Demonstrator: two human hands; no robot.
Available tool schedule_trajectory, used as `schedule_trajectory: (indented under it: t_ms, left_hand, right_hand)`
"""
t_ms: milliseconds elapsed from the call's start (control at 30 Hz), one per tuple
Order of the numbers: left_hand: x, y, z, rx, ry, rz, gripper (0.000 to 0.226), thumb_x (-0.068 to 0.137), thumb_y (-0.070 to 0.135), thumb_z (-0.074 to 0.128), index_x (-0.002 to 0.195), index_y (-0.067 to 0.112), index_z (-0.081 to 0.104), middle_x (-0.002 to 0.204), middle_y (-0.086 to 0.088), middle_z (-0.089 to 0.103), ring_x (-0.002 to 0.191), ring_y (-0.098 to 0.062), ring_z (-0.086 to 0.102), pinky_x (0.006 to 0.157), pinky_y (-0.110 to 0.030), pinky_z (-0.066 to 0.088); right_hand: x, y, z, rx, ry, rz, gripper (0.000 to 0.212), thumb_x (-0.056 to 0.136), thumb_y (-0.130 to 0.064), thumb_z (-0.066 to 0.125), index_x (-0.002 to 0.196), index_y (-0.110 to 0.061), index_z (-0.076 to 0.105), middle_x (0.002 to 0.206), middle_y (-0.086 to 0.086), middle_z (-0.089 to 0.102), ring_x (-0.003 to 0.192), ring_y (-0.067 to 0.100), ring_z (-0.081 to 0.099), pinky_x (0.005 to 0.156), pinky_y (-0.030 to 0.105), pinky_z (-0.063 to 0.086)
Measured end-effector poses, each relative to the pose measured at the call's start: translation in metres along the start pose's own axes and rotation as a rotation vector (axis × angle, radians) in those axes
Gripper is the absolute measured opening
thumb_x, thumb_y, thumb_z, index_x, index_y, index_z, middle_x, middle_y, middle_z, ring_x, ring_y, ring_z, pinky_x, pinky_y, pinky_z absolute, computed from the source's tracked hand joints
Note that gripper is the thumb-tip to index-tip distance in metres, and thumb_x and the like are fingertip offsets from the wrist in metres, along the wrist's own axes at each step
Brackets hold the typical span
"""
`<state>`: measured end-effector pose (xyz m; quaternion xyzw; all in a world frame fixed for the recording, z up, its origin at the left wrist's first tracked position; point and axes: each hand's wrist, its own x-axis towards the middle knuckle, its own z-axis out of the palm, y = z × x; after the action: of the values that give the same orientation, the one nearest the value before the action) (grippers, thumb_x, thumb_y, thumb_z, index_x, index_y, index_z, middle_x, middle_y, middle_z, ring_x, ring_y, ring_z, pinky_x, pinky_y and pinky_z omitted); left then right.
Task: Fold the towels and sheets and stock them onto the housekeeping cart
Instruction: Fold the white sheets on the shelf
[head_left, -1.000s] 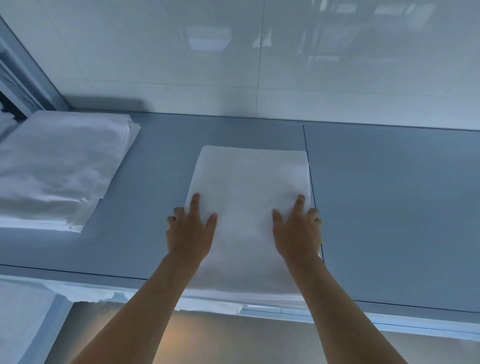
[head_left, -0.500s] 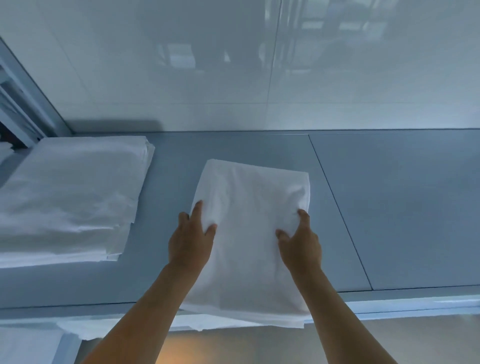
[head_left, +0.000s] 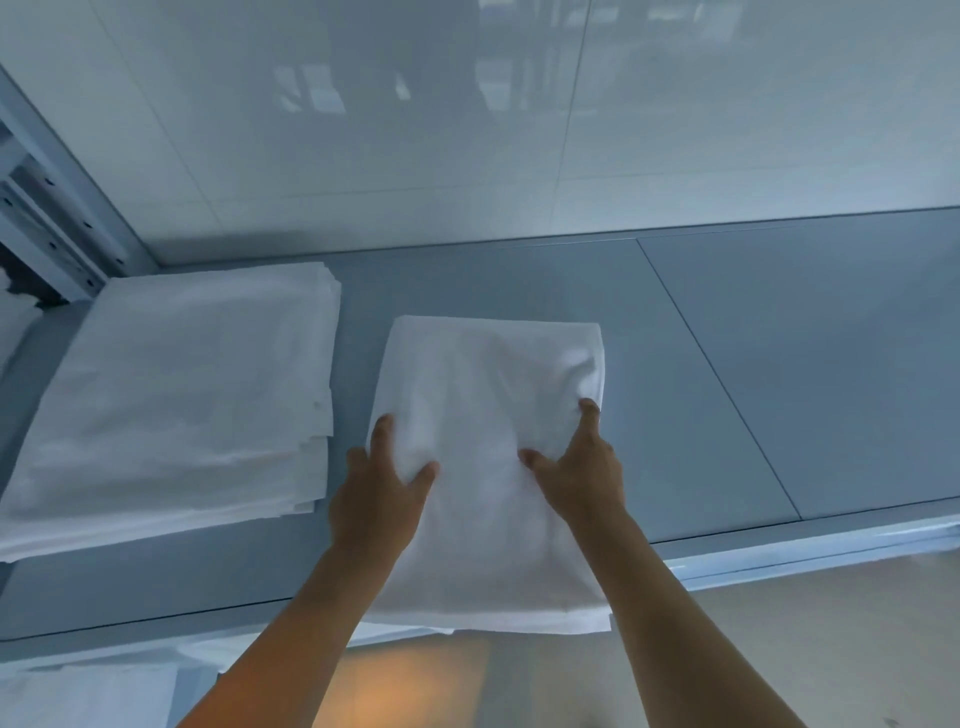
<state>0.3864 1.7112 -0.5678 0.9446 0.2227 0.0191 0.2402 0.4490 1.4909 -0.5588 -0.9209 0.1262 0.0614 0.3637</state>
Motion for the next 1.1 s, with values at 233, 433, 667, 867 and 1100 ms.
schedule_trajectory:
  t_ms: [233,433,667,867,1100]
  left_hand:
    - [0.002,0.01,-0.011,-0.159,0.093,0.087,0.076,0.091,0.047,0.071,0.155,0.034,0.031,0.133,-0.004,0.055,0.113,-0.032,0.064,0.087,-0.043,0.054]
    - [0.024,0.002,-0.06,-0.179,0.199,0.135,0.077,0.091,0.052,0.069,0.155,0.036,0.03,0.137,-0.001,0.054,0.117,-0.03,0.063,0.09,-0.044,0.054]
    - [0.071,-0.071,-0.16,-0.146,0.298,0.099,0.08,0.089,0.053,0.071,0.155,0.035,0.031,0.133,-0.003,0.054,0.112,-0.031,0.064,0.087,-0.041,0.053]
    - [0.105,-0.149,-0.234,-0.161,0.379,0.035,0.081,0.09,0.05,0.072,0.157,0.032,0.031,0.148,-0.008,0.049,0.132,-0.032,0.053,0.101,-0.048,0.047]
    - [0.163,-0.228,-0.257,-0.004,0.291,-0.059,0.076,0.094,0.06,0.06,0.158,0.033,0.03,0.147,-0.016,0.049,0.128,-0.037,0.055,0.097,-0.049,0.049]
  right_hand:
    - [-0.006,-0.008,-0.011,0.147,0.072,-0.03,0.077,0.085,-0.026,0.076,0.144,-0.04,0.03,0.095,-0.002,0.058,0.1,0.039,0.066,0.085,0.04,0.053]
    - [-0.01,-0.063,-0.016,0.19,0.149,-0.146,0.079,0.085,-0.026,0.078,0.145,-0.043,0.03,0.103,0.002,0.066,0.095,0.035,0.067,0.085,0.043,0.057]
    - [-0.024,-0.176,0.044,0.291,0.102,-0.266,0.077,0.085,-0.029,0.077,0.143,-0.046,0.029,0.1,-0.004,0.059,0.089,0.03,0.065,0.078,0.035,0.053]
    - [-0.037,-0.282,0.103,0.318,0.024,-0.377,0.078,0.083,-0.03,0.077,0.145,-0.043,0.03,0.112,0.005,0.068,0.101,0.035,0.067,0.086,0.043,0.056]
    - [-0.023,-0.336,0.171,0.18,-0.096,-0.347,0.087,0.086,-0.036,0.074,0.155,-0.035,0.02,0.135,0.016,0.057,0.117,0.041,0.06,0.097,0.044,0.05]
